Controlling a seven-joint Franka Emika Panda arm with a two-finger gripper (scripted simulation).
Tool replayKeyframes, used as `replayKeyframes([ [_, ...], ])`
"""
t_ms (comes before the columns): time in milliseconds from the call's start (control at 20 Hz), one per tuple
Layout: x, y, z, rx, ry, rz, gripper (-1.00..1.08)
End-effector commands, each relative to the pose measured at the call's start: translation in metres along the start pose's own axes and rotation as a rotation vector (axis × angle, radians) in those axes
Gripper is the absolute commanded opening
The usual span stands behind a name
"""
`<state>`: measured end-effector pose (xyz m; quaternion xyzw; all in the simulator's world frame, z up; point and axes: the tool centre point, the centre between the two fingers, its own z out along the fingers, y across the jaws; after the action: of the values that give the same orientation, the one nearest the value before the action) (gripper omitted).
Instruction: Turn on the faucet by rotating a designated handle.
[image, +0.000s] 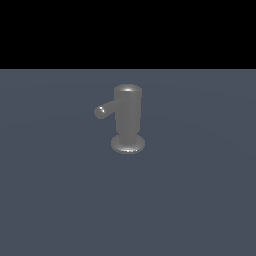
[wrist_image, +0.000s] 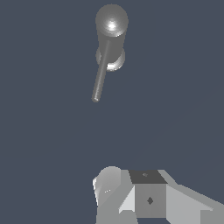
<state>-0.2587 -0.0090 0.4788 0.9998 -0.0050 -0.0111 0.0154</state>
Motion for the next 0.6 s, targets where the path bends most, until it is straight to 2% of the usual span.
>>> replayKeyframes([
  [0, 0.000, 0.000, 0.000, 0.000, 0.000, 0.000, -1.00],
  [550, 0.009, -0.013, 0.028, 0.004, 0.002, 0.025, -1.00],
])
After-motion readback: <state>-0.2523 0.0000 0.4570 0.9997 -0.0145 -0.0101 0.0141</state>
